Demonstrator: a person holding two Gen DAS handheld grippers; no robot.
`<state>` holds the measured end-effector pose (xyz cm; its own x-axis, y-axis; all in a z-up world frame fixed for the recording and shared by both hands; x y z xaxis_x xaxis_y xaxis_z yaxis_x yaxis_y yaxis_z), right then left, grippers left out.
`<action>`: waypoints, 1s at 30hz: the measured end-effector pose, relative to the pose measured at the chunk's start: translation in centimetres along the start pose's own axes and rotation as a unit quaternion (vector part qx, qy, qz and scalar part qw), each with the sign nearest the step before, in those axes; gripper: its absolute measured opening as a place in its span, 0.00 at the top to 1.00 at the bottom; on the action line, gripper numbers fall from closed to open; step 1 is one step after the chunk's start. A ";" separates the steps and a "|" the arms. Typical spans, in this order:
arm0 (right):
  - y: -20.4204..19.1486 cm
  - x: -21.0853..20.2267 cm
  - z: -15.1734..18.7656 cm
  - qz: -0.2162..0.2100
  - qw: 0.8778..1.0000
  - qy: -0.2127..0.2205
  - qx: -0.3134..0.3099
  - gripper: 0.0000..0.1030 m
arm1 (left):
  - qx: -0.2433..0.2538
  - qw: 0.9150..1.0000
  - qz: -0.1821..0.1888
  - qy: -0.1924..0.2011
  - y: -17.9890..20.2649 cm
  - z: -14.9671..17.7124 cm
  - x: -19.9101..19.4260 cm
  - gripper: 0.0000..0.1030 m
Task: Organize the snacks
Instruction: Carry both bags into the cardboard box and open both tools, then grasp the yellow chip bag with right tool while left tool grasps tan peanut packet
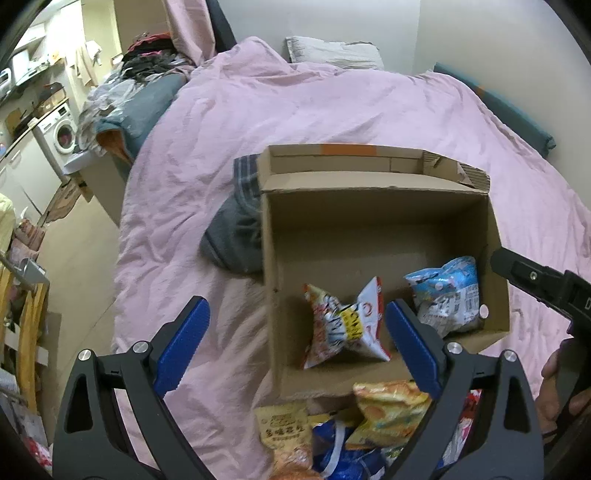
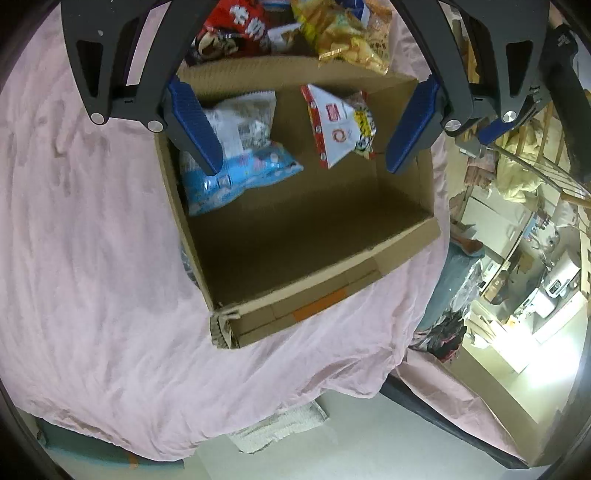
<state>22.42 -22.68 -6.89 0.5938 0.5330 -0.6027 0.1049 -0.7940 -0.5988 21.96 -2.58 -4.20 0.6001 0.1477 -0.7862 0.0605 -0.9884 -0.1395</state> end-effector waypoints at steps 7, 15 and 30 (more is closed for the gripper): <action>-1.4 -0.7 4.3 -0.009 0.999 -0.038 0.015 0.11 | -0.026 0.999 -0.008 -0.023 -3.5 3.3 -0.5 0.08; -2.6 0.7 10.5 -0.069 0.987 -0.127 0.071 0.11 | -0.063 0.997 -0.029 -0.044 -7.2 8.1 -0.7 0.08; -3.8 6.8 15.2 0.058 0.977 -0.204 -0.005 0.29 | -0.101 0.993 -0.038 -0.048 -10.9 11.8 -0.4 0.08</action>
Point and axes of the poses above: each gripper's, at about its wrist camera, not at the fingertips, and x roughly the way its jaws point, y to its right, z to its underside, the point moved 7 cm from there along x, roughly the way its jaws point, and after that the axes turned 9 degrees about -z, right-handed, at the moved point
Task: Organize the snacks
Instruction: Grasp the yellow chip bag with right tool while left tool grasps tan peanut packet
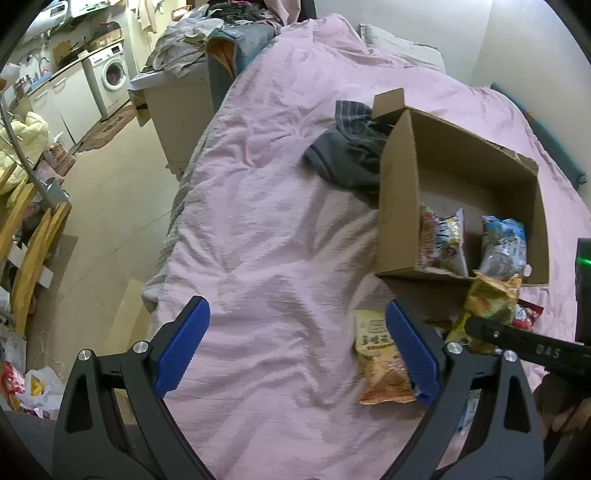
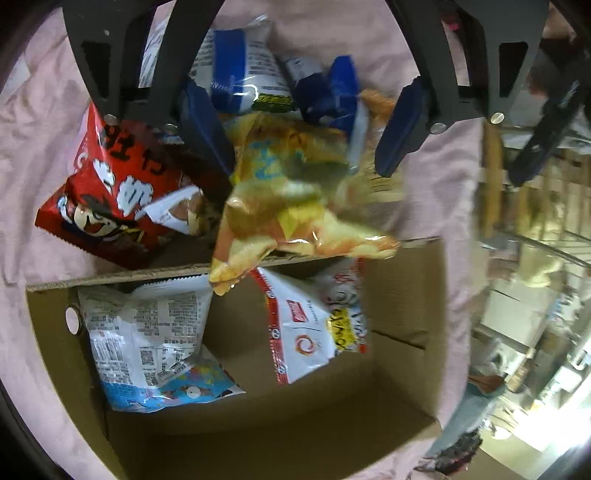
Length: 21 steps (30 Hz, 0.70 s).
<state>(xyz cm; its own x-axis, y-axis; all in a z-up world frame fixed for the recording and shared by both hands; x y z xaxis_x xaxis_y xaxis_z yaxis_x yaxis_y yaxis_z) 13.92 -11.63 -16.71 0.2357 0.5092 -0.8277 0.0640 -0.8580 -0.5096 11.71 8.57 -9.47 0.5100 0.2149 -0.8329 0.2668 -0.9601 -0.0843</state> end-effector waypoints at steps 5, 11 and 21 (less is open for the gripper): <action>0.1 0.0 0.2 0.015 1.000 0.000 -0.013 0.50 | -0.002 1.000 -0.005 -0.015 -1.1 0.9 1.1 0.08; -0.5 -1.9 0.7 -0.021 0.999 0.008 -0.036 0.55 | -0.017 0.997 0.017 -0.070 -0.1 2.1 3.2 0.09; -0.2 -4.7 0.8 -0.071 0.996 0.030 -0.045 0.55 | 0.030 0.982 0.066 -0.175 7.2 5.1 6.5 0.37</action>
Point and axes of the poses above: each gripper's, at about its wrist camera, not at the fingertips, and x roughly the way its jaws point, y to its right, z to its underside, the point moved 7 cm from there along x, roughly the way its jaws point, and after that the axes turned 9 degrees about -z, right-handed, at the moved point
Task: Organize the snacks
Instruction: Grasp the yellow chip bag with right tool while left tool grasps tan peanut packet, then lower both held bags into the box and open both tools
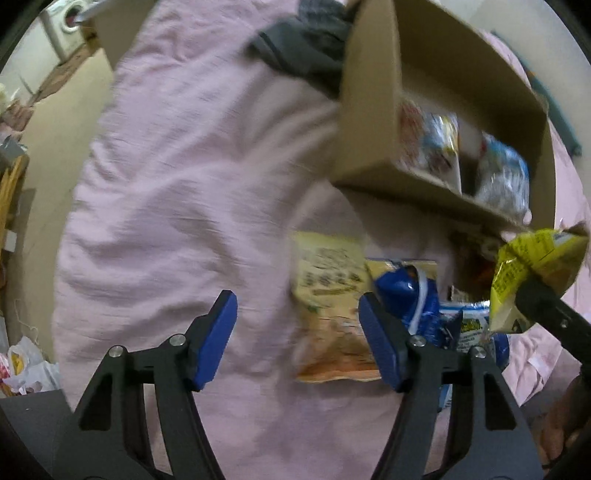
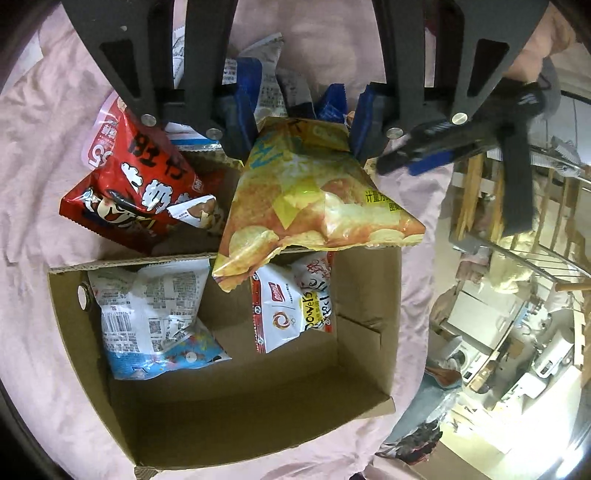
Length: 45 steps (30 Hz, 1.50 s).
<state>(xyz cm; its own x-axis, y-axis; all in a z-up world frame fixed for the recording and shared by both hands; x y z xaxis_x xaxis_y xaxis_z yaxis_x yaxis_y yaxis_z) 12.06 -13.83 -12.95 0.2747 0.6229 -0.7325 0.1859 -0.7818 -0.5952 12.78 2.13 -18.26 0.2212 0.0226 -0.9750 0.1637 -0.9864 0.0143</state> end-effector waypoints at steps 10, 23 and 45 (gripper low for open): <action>0.5 -0.7 0.7 0.004 1.000 -0.001 -0.010 0.55 | 0.024 0.999 -0.016 -0.043 2.1 0.9 2.9 0.61; -1.0 -2.9 0.1 0.007 0.999 0.031 -0.039 0.55 | 0.016 0.997 -0.036 0.073 -0.6 0.8 -3.1 0.72; 0.2 -10.1 -10.7 0.094 0.978 0.159 -0.096 0.55 | 0.041 0.974 -0.012 0.223 5.3 -10.0 -12.8 0.72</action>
Point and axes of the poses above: each gripper's, at about its wrist camera, not at the fingertips, and x roughly the way its jaws point, y to its right, z to its underside, the point moved 7 cm from there along x, roughly the way its jaws point, and after that the axes turned 9 degrees about -z, right-handed, at the moved point
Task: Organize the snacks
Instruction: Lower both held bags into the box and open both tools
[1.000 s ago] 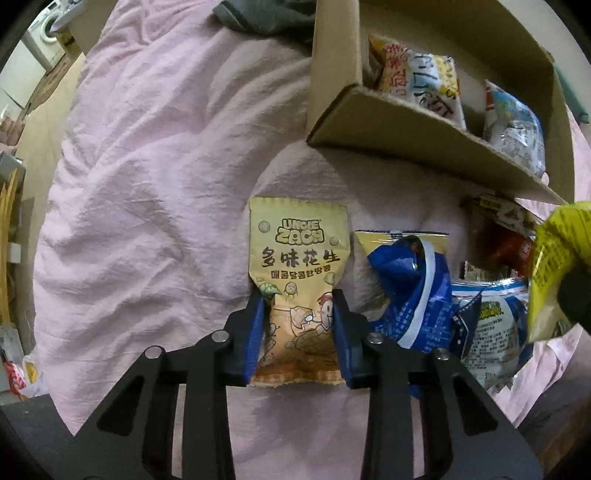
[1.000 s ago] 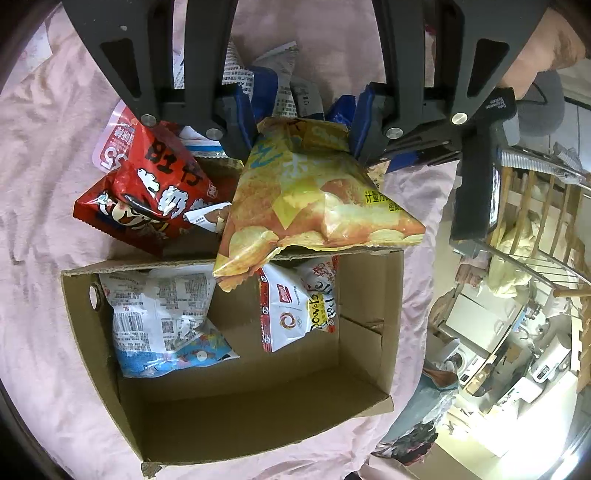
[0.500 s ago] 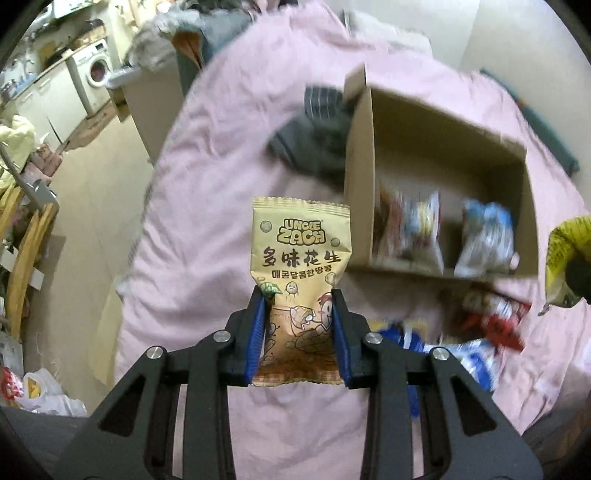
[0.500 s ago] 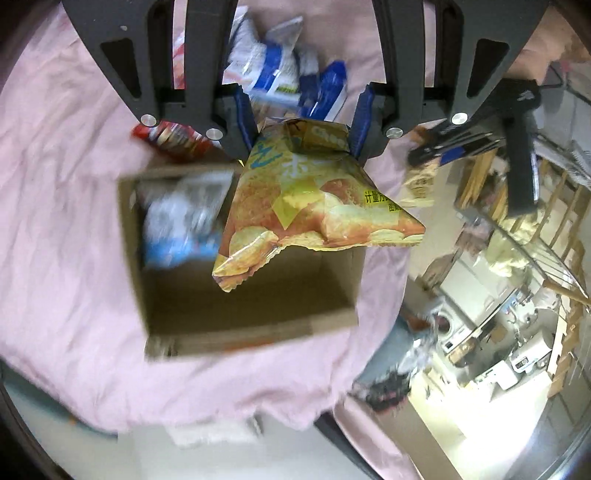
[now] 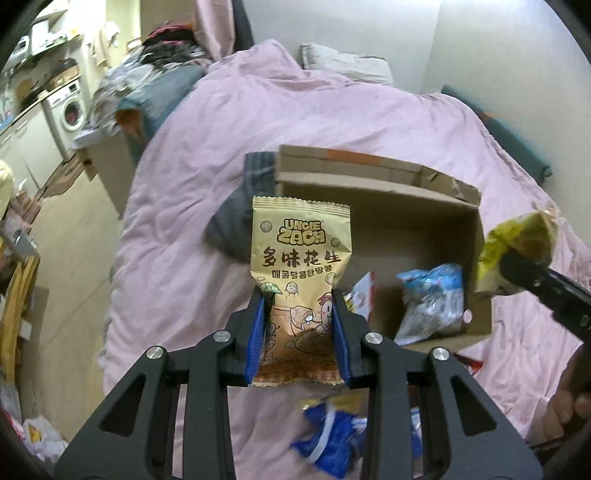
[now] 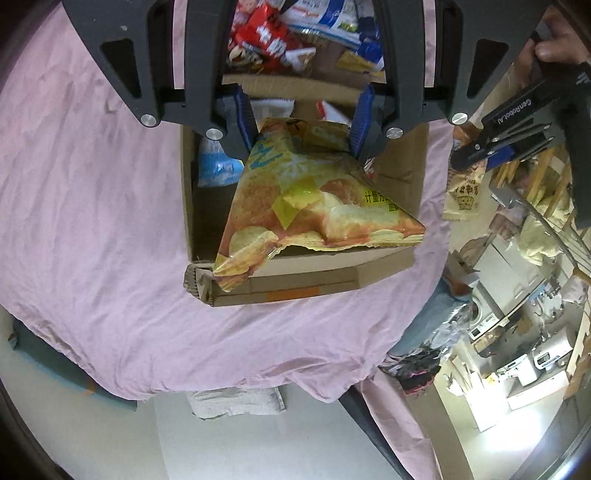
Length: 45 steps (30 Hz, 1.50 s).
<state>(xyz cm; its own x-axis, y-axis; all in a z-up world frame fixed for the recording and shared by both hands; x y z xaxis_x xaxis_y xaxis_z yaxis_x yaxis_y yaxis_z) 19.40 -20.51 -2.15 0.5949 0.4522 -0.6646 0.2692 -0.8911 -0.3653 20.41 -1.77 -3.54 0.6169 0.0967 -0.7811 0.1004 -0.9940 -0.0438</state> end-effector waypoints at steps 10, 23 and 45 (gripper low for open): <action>2.6 6.9 0.4 -0.069 0.993 -0.068 0.067 0.55 | 0.012 0.999 0.035 -0.011 2.9 -1.4 4.5 0.72; 2.4 10.9 4.7 -0.111 0.972 -0.170 0.119 0.53 | 0.001 0.996 0.059 -0.073 2.8 1.1 7.6 0.71; 2.8 7.7 2.7 -0.126 0.977 -0.104 0.139 0.23 | -0.004 0.994 0.077 -0.077 2.1 1.9 5.8 0.23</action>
<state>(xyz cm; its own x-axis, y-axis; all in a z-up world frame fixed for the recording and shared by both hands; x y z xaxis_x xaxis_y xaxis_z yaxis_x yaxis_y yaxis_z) 22.65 -19.42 -10.08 0.3615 0.6791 -0.6389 0.1533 -0.7192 -0.6777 22.71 -3.37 -9.35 0.4981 -0.0661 -0.8646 0.0211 -0.9959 0.0883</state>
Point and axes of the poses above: each gripper's, at about its wrist camera, not at the fingertips, and x roughly the way its jaws point, y to its right, z to its underside, the point moved 7 cm from there along x, roughly the way its jaws point, and after that the axes turned 9 degrees about -z, right-handed, at the moved point
